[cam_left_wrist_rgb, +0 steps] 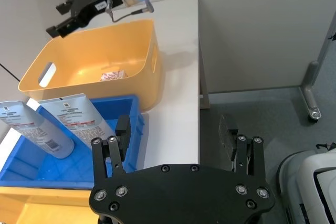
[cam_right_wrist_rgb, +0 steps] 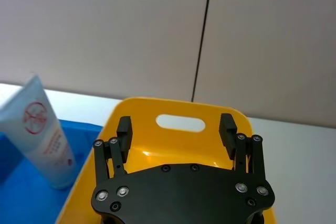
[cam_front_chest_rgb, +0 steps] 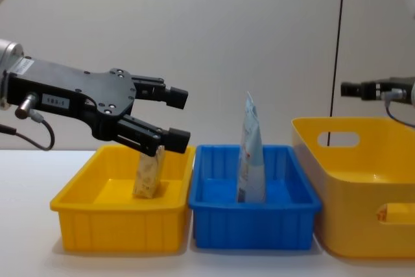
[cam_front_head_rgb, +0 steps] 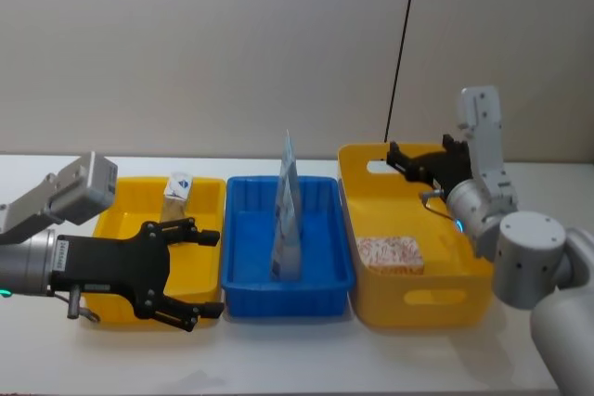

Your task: Bimanual collaborative sorting of washing and personal care products

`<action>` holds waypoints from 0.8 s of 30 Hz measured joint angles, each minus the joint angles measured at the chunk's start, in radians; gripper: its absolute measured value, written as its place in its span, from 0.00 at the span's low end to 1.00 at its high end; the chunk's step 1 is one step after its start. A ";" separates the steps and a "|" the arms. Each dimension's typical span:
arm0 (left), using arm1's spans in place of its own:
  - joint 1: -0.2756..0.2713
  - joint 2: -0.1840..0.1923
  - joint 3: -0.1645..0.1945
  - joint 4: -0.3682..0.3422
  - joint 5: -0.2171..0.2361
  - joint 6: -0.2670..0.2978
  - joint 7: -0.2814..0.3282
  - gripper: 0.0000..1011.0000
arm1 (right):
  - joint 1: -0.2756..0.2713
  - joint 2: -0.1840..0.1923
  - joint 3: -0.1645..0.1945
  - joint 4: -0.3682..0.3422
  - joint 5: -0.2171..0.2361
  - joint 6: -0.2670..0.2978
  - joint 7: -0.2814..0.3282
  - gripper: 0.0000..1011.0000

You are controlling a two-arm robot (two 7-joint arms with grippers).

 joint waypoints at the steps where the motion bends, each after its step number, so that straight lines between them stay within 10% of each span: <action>1: 0.000 0.000 0.000 0.000 0.000 0.000 0.000 0.99 | -0.015 0.003 0.005 -0.036 0.005 0.006 0.005 0.99; 24: 0.000 0.000 0.000 0.000 0.000 0.000 0.000 0.99 | -0.320 0.056 0.054 -0.528 0.046 0.089 0.029 0.99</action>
